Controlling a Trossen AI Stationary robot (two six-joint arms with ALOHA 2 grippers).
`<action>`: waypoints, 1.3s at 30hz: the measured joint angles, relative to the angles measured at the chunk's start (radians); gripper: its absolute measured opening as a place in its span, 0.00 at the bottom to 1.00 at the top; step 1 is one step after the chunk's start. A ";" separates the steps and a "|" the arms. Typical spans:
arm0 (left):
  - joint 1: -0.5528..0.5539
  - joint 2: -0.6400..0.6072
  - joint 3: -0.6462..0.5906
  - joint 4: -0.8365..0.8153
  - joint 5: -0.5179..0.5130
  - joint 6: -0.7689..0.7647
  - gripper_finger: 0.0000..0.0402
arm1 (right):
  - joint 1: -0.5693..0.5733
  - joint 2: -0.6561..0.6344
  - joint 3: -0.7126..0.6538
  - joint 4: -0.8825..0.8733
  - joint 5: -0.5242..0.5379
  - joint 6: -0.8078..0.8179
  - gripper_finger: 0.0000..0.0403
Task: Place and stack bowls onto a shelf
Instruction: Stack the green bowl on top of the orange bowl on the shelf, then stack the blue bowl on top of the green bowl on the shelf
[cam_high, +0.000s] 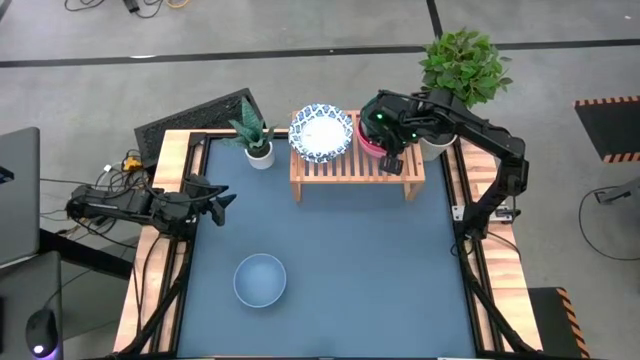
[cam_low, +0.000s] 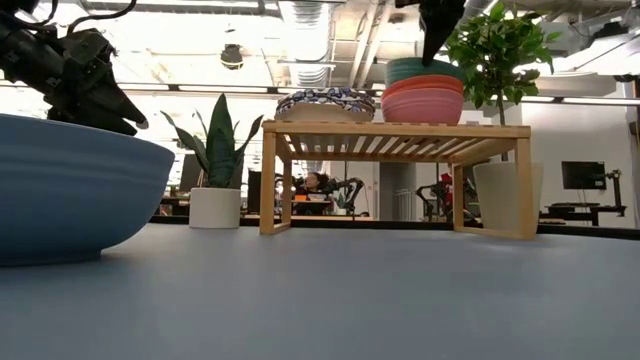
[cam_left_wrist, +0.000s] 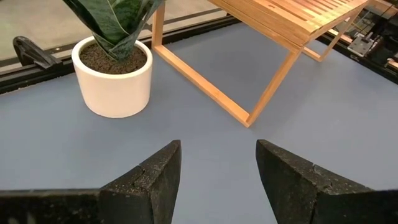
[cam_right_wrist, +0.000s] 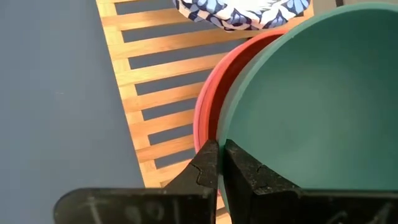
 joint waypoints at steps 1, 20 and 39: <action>0.000 0.000 0.000 0.000 0.000 0.000 0.48 | 0.000 0.000 0.000 0.001 -0.001 0.000 0.09; 0.000 0.000 0.000 0.000 0.001 0.006 0.48 | -0.045 0.000 0.000 0.018 -0.011 0.071 0.27; 0.000 0.000 0.000 0.001 0.001 0.006 0.48 | 0.012 -0.011 0.000 0.041 0.153 0.115 0.41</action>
